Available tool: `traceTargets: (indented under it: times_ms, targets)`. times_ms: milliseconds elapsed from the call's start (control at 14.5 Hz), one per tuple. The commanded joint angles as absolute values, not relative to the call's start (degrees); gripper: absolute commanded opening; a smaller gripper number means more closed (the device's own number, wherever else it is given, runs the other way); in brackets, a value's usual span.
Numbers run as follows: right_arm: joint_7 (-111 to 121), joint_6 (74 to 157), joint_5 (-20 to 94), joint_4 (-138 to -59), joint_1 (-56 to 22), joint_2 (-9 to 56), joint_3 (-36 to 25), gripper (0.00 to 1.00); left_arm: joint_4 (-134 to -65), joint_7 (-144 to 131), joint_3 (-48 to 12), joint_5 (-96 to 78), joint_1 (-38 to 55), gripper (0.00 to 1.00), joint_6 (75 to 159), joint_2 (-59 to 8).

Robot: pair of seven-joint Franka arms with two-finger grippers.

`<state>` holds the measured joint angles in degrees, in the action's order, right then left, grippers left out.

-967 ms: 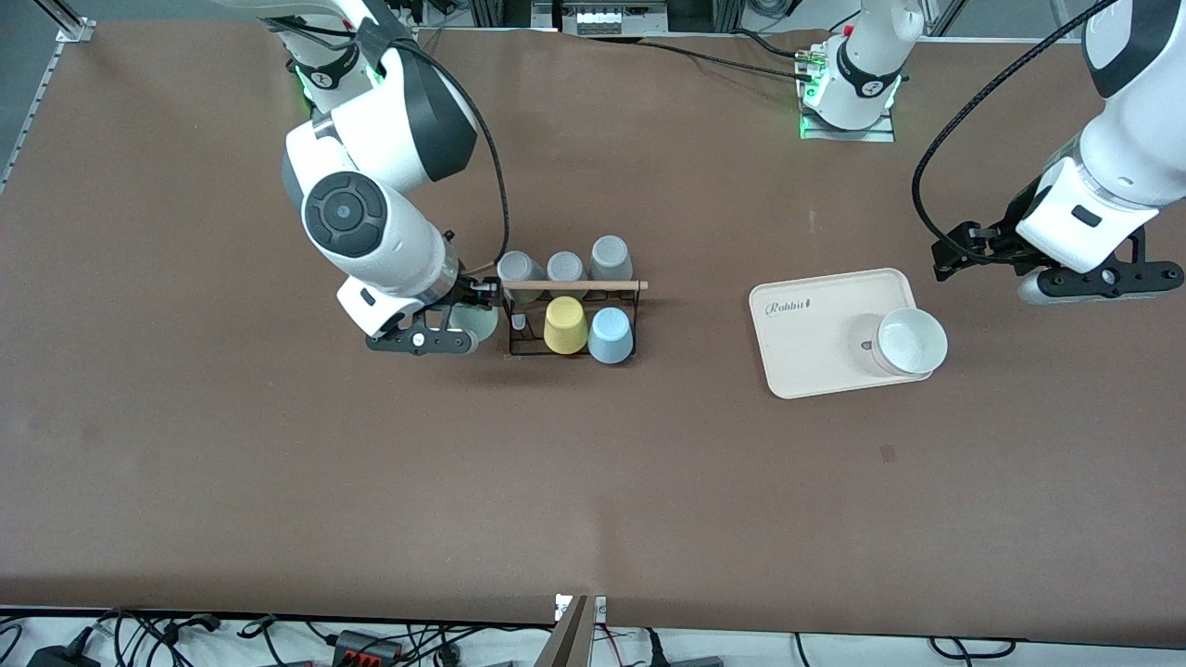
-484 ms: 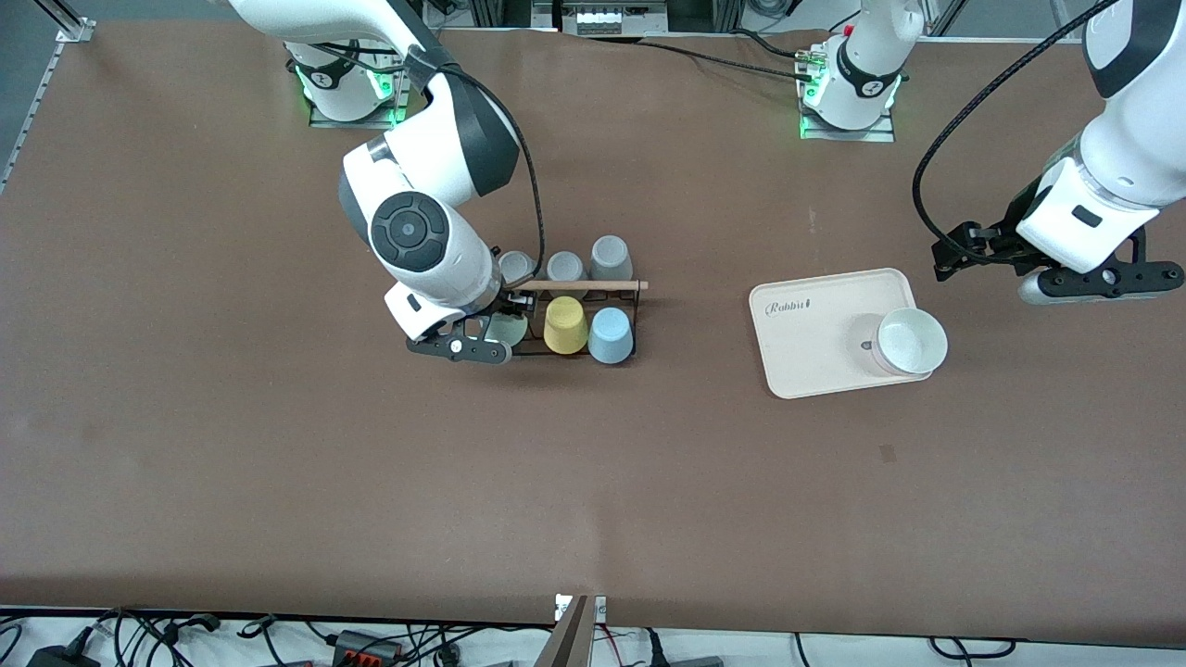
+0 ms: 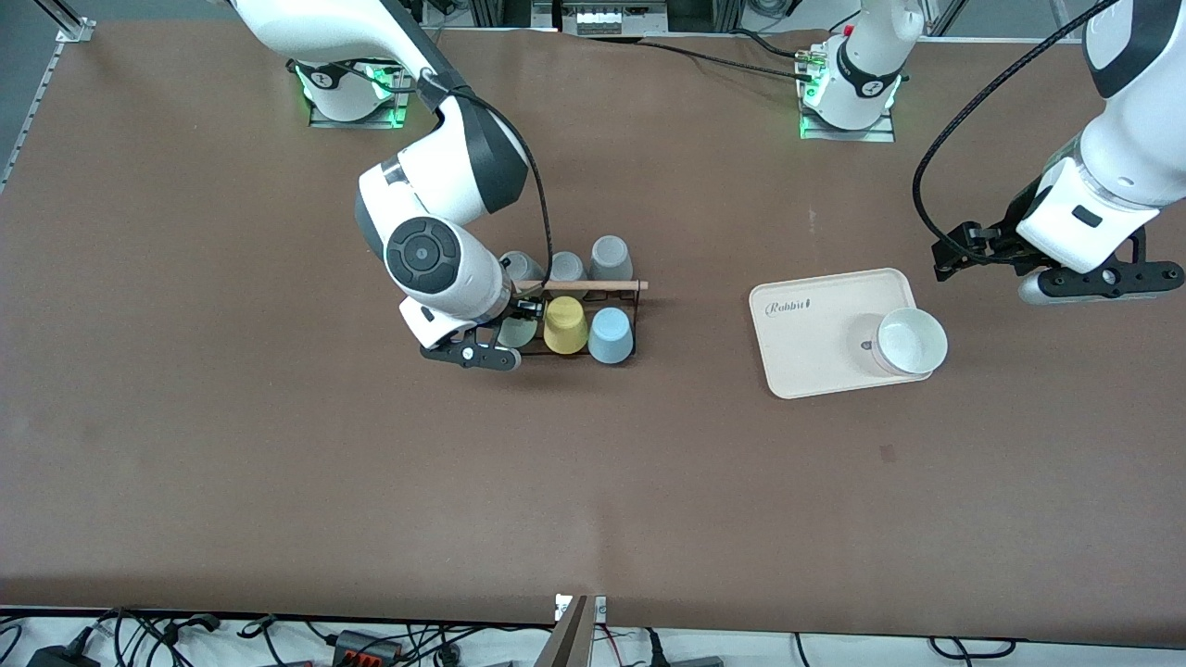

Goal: Hang scattered cups on rack with three cups
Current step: 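Lift the teal cup with the right gripper and carry it to the rack, then set the teal cup beside the yellow cup and open the right gripper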

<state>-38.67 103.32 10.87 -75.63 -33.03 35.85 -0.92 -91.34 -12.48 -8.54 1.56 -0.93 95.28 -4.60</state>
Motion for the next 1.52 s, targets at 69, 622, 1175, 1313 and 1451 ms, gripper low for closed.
traceTargets:
  times_ms: [69,622,1175,1313,1451]
  targets:
    - [-39.99,103.27,12.39,-73.48,-33.57,38.05,-1.41,0.28,-90.88,-11.51,-8.70,1.67,-1.23,1.00,94.83,-4.48]
    - [-39.90,104.59,12.39,-73.48,-33.49,41.22,-1.49,0.45,-90.88,-11.51,-8.70,1.67,-1.23,1.00,94.75,-4.48]
    - [-39.55,95.29,11.95,-61.99,-28.23,39.02,-2.46,1.00,-90.79,-11.51,-8.70,1.67,-1.32,1.00,94.83,-4.48]
    - [-39.38,93.35,11.87,-59.95,-25.85,37.72,-2.46,1.00,-90.79,-11.51,-8.70,1.67,-1.32,1.00,94.75,-4.48]
    - [-39.11,92.90,11.17,-60.03,-23.04,34.90,-2.37,1.00,-90.88,-11.51,-8.70,1.67,-1.32,1.00,94.75,-4.48]
